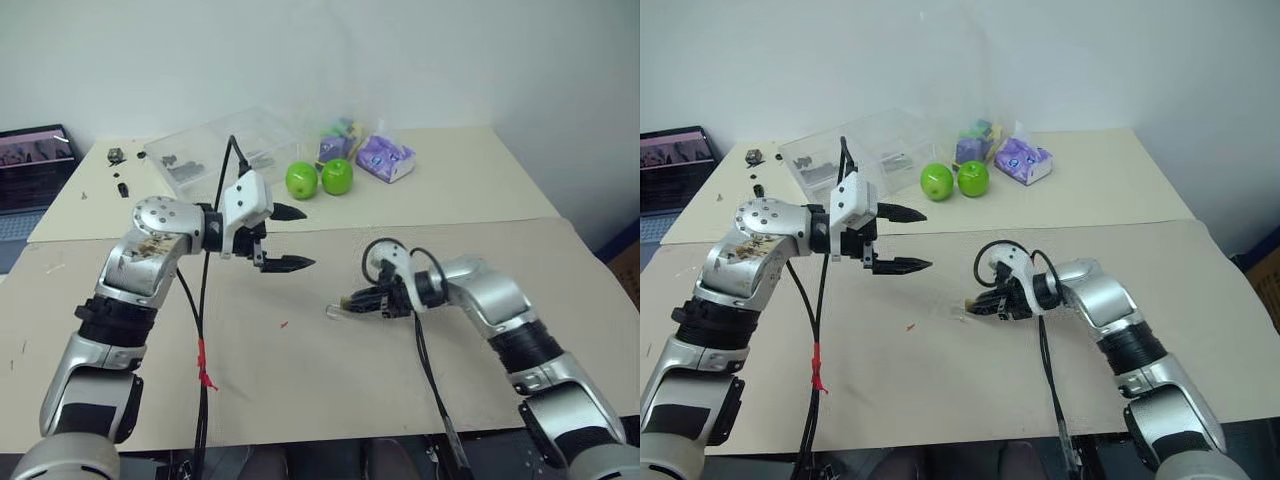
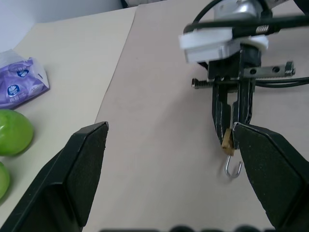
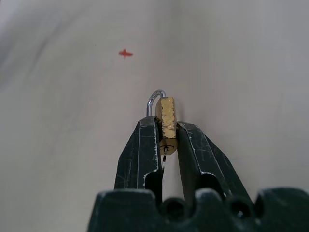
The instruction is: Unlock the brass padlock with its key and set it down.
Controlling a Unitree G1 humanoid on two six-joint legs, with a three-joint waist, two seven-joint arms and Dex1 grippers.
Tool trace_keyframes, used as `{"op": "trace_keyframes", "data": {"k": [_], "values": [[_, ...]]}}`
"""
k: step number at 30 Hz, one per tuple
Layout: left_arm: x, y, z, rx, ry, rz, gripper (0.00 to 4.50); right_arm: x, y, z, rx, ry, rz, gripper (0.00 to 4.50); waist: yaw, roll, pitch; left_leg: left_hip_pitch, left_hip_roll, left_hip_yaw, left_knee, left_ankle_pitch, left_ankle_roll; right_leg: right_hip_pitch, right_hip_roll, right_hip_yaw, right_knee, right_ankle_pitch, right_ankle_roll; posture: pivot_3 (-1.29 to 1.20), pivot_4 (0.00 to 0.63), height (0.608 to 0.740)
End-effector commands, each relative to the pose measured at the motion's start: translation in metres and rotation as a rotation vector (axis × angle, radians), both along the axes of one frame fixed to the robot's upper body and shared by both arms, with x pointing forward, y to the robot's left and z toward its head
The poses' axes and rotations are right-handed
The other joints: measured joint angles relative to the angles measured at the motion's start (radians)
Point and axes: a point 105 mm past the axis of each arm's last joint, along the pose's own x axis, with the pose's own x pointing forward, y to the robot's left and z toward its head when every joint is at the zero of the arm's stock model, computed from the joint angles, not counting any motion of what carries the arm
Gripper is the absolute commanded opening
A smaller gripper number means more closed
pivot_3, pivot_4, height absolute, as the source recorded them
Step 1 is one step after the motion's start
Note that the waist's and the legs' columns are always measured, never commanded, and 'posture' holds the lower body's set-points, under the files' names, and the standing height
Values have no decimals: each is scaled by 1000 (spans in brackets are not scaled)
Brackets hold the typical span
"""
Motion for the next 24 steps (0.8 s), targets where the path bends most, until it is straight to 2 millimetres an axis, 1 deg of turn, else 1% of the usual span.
{"op": "trace_keyframes", "data": {"k": [1, 3, 4, 6, 8, 11, 12, 15, 17, 20, 22, 24], "values": [[-10, -4, 6, 14, -23, -43, 4500, 9, -2, 2, -42, -76, 21, 1138, 0, 0, 0, 0, 0, 0, 0, 0, 0, 0, 0, 0, 0, 0, 0, 0, 150, 740], [-11, -5, 5, 16, -20, -48, 4500, 12, -8, -5, -77, -93, 15, 1571, 1, 0, 0, 0, 0, 0, 0, 0, 0, 0, 0, 0, 0, 0, 0, 0, 150, 740], [-11, -6, 5, 16, -21, -47, 4500, 14, -14, -8, -95, -97, 3, 1902, 1, 0, 0, 0, 0, 0, 0, 0, 0, 0, 0, 0, 0, 0, 0, 0, 150, 740], [-11, -7, 4, 15, -19, -48, 4500, 18, -36, -13, -160, -121, -20, 2686, 0, 0, 0, 2, 0, 0, 0, 0, 0, 0, 0, 0, 1, 0, 0, 0, 150, 740], [-12, -8, 3, 15, -15, -49, 4500, 21, -54, -12, -195, -138, -41, 3341, 4, 0, 0, 4, 0, 0, 0, 0, 0, 2, 0, 0, 2, 0, 0, 0, 150, 740], [-12, -10, 1, 12, -11, -56, 4500, 23, -97, -4, -266, -164, -87, 4349, 11, 0, 0, 5, 0, 0, 0, 0, 0, 4, 0, 0, 1, 0, 1, 0, 150, 740], [-13, -11, 1, 8, -10, -59, 4500, 21, -111, 0, -295, -175, -98, 4473, 16, 0, 0, 5, 0, 0, 0, 0, 0, 4, 0, 0, 1, 0, 1, 0, 150, 740], [-12, -13, 0, -8, -3, -56, 4500, 13, -142, 10, -370, -228, -102, 4473, 28, 0, 0, 3, 0, 1, 0, 0, 0, 4, 0, 0, -2, 0, 1, 0, 150, 740], [-12, -14, -2, -13, -2, -47, 4500, 8, -151, 15, -412, -288, -77, 4473, 28, 0, 0, 2, 0, 1, -1, 0, 0, 4, 0, 0, -3, 0, 0, 0, 150, 740], [-9, -15, -3, -28, -60, -5, 4500, -3, -151, 35, -394, -389, -60, 4473, 11, 1, 0, 2, 0, 3, 0, 0, 0, 3, 0, 1, -4, 0, 0, 0, 150, 740], [-5, -15, -4, -80, -55, 51, 4500, -13, -142, 49, -366, -473, -47, 4473, 3, 2, 0, 2, 0, 3, 0, -1, 1, 3, 0, 2, -3, 0, 0, 0, 150, 740], [-9, -14, -12, -75, -41, 53, 4500, -29, -129, 57, -313, -513, -8, 4473, 1, 2, 0, 3, 0, 3, -1, -1, 2, 4, 0, 2, -3, 0, 0, 0, 150, 740]]}}
